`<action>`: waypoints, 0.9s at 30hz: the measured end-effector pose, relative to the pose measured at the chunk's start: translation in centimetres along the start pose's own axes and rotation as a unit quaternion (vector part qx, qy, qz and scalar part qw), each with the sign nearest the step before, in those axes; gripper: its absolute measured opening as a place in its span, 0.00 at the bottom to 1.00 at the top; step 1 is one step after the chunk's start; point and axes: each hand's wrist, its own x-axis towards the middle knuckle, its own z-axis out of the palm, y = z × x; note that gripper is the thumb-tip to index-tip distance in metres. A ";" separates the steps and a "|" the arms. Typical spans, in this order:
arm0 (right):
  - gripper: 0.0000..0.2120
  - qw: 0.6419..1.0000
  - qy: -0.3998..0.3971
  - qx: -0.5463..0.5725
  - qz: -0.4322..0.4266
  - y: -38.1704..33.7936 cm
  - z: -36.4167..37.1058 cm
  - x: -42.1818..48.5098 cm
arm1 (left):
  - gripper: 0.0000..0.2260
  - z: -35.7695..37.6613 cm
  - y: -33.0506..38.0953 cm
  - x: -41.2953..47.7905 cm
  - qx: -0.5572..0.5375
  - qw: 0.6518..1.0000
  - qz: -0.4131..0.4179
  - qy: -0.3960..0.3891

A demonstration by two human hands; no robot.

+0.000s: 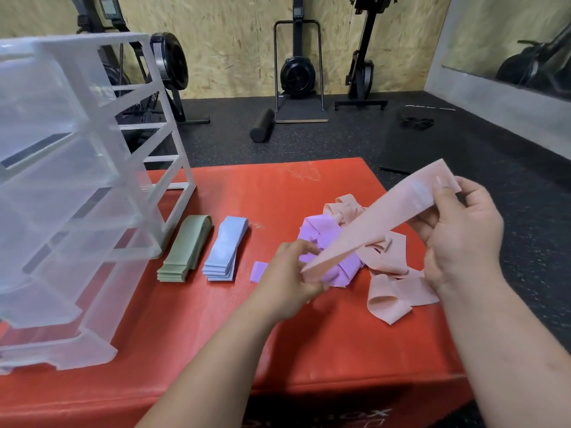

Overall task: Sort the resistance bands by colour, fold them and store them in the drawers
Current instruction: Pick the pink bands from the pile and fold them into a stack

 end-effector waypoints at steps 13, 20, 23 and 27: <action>0.11 0.990 0.124 0.018 0.064 2.2 -2.4 3.2 | 0.32 -2.2 -2.6 -0.7 -0.045 0.999 -0.021 -0.005; 0.11 0.987 0.139 -0.005 0.081 2.0 -3.0 3.2 | 0.31 -2.8 -3.0 -0.8 -0.091 0.992 -0.057 0.070; 0.10 0.988 0.057 -0.126 0.067 2.0 -1.8 2.5 | 0.36 -1.8 -1.6 -1.3 -0.093 0.995 -0.040 -0.005; 0.07 0.979 -0.057 -0.196 0.015 1.4 0.1 0.4 | 0.30 -1.0 0.4 -1.2 -0.040 0.999 0.003 0.011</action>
